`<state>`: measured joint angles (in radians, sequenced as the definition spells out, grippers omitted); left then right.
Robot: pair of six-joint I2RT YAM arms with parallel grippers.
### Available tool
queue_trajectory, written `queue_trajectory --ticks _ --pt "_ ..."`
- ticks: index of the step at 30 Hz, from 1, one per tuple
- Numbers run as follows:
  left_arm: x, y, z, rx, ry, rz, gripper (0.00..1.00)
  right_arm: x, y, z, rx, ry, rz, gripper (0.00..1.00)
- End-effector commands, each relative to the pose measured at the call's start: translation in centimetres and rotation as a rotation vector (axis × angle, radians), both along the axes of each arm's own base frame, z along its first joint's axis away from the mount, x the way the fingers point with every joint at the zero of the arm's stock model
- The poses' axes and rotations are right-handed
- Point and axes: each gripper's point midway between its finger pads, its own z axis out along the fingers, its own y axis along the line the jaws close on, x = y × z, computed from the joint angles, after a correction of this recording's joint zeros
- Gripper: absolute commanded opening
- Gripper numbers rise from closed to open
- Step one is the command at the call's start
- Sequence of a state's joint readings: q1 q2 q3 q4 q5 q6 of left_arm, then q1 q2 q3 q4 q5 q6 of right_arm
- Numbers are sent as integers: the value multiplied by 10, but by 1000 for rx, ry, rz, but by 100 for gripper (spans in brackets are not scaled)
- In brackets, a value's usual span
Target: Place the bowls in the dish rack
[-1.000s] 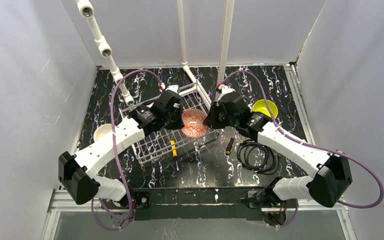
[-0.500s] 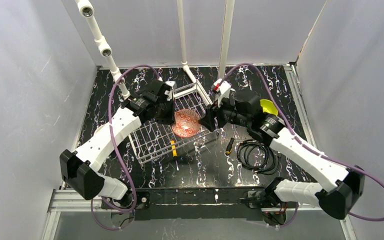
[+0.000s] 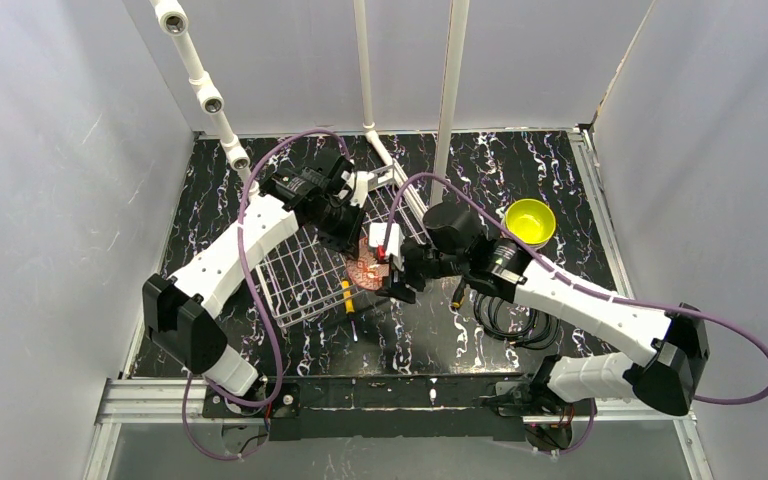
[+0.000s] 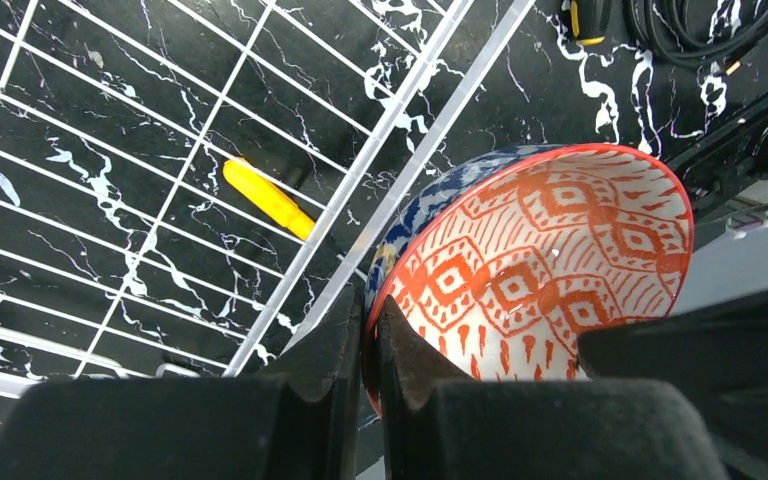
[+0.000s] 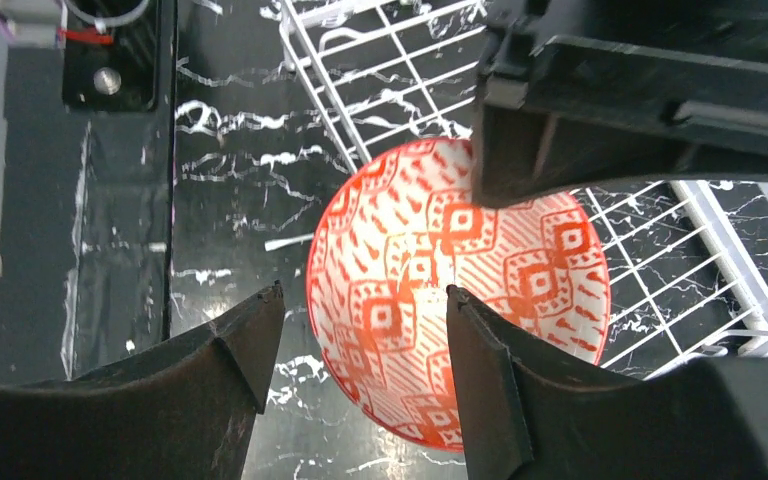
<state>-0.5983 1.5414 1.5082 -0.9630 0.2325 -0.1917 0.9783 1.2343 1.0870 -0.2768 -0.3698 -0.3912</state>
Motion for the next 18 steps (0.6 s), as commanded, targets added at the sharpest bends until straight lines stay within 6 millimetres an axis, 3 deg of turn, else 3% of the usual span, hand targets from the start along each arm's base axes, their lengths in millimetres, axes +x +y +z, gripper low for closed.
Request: queue_trajectory --ticks 1,11,18 --pt "-9 0 19 -46 4 -97 0 -6 1 13 11 -92 82 69" --pt "-12 10 18 -24 30 -123 0 -19 7 -24 -127 -69 164 57" --pt "-22 8 19 -48 77 -152 0 -25 18 -23 -146 -78 207 36"
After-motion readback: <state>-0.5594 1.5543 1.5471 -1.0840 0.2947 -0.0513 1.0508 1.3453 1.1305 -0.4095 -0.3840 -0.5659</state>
